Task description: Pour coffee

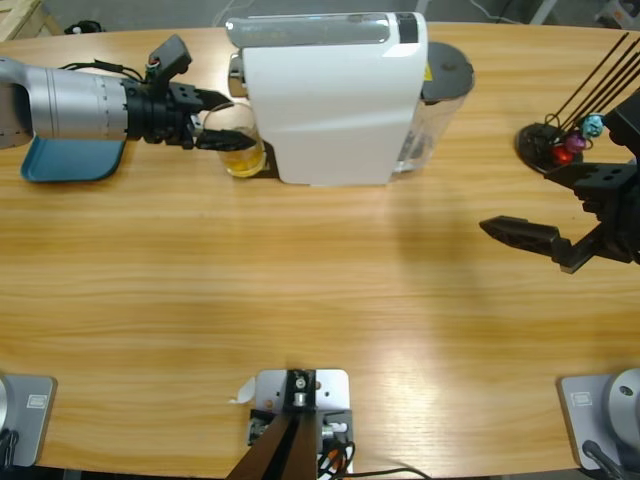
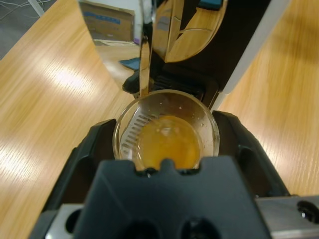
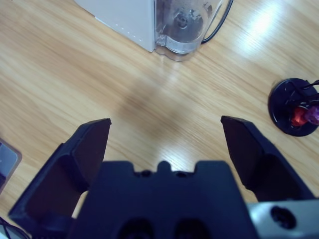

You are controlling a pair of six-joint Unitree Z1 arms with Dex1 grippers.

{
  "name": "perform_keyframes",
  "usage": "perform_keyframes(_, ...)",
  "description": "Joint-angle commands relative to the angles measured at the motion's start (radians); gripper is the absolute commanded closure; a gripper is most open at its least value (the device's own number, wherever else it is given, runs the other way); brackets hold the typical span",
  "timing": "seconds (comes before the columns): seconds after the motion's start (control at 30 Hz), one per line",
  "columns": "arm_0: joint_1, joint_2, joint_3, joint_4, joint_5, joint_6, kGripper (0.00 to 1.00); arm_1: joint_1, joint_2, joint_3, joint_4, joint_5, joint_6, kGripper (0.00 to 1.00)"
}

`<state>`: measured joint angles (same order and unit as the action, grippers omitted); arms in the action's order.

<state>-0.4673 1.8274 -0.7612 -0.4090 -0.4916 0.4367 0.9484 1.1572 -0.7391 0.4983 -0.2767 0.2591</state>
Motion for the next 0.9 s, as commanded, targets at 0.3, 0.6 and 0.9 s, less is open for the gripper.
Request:
perform_keyframes(0.3, 0.271, -0.263, 0.160, 0.003, 0.141, -0.095, 1.000, 0.010, 0.017, 0.026, -0.010, -0.036, 0.004, 0.004)
perform_keyframes(0.6, 0.508, -0.196, 0.171, 0.001, 0.216, -0.227, 1.000, 0.010, 0.017, 0.026, -0.010, -0.036, 0.005, 0.004)
perform_keyframes(0.9, 0.588, -0.068, 0.191, -0.010, 0.228, -0.223, 1.000, 0.010, 0.019, 0.026, -0.010, -0.036, 0.005, 0.004)
